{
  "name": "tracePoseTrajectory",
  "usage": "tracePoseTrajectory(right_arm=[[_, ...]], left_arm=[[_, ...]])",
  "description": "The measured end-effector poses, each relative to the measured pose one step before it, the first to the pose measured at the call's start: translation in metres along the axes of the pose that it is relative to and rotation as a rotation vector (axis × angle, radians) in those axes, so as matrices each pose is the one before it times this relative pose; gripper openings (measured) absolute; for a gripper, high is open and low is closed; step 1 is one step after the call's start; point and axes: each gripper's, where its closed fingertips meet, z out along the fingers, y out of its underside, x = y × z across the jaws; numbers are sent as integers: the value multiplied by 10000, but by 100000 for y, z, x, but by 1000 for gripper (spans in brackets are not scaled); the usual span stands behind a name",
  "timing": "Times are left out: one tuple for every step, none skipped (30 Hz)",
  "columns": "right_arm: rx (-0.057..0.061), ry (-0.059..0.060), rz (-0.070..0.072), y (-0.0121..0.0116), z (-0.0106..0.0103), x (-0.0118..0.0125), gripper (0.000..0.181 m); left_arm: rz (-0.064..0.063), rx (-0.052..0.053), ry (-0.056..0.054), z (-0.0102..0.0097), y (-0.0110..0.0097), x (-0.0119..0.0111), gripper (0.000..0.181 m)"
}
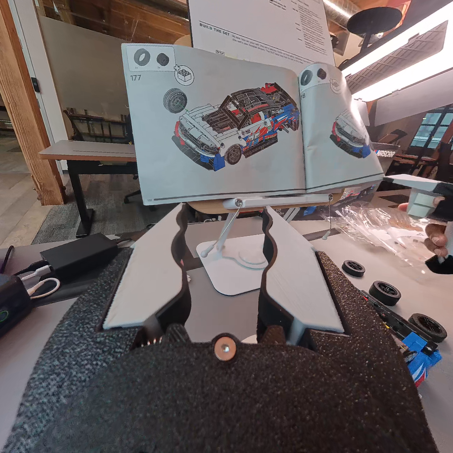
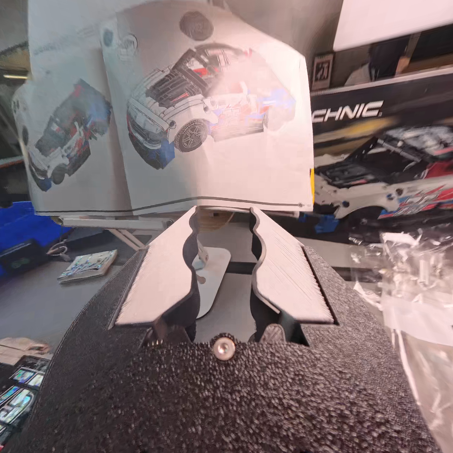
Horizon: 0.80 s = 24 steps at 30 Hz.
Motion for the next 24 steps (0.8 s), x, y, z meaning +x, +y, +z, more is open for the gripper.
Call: tracePoseTrajectory(right_arm=[[230,193,-645,-1031,-534,-739,41],[248,182,-679,-1122,-395,-894,43],[242,154,-626,-1162,-273,-969,44],[33,165,-473,-858,-84,-813,44],[-147,54,-241,-570,99,-706,46],[-138,7,101,-441,151,-379,48],[-94,-36,453,-241,195,-24,48],[-127,-19,645,106,306,338,47],[-128,-36,687,417,441,560,46],[-90,33,675,579,464,798,44],[-165,4,509,784,425,739,41],[-206,15,378,888,342,683,40],[-190,65,322,889,263,768,40],[-154,171,252,784,155,970,39],[-34,362,99,488,-50,1317,39],[132,436,91,78,-232,1526,39],[196,394,189,-241,-392,1539,39],[388,356,239,-750,-553,1474,39],[535,250,59,-1219,-666,1076,39],[680,172,-193,-1592,-712,498,38],[679,-64,-287,-1661,-631,-277,36],[503,-255,-286,-1427,-461,-936,35],[385,-376,-275,-1241,-314,-1420,35],[203,-385,-250,-934,-175,-1632,34]], left_arm=[[-23,25,-3,35,-81,-53,60],[-20,16,1,36,-53,-10,60],[-6,-3,8,37,10,37,60],[11,-21,17,9,52,96,59],[33,-37,27,-26,103,109,59],[61,-40,17,-58,89,118,59],[89,-29,20,-67,50,93,59],[96,-42,37,-21,22,109,58],[56,-101,102,152,78,188,58],[-31,-187,240,361,136,463,57],[-127,-154,334,553,36,726,55],[-159,-101,430,755,-85,1031,52],[-107,-167,485,977,-59,1288,50],[25,-173,408,1138,-91,1326,49],[150,-38,232,1132,-260,1164,49],[175,59,182,1076,-363,1078,47],[108,58,184,1030,-322,1000,47],[40,18,155,1034,-219,835,47],[17,-26,86,1050,-133,634,46],[-15,-35,13,1094,-119,439,45],[-62,-92,68,1164,-23,498,42],[-90,-185,142,1244,127,583,39],[-68,-272,68,1309,317,447,36],[-54,-347,-144,1302,470,111,33]])
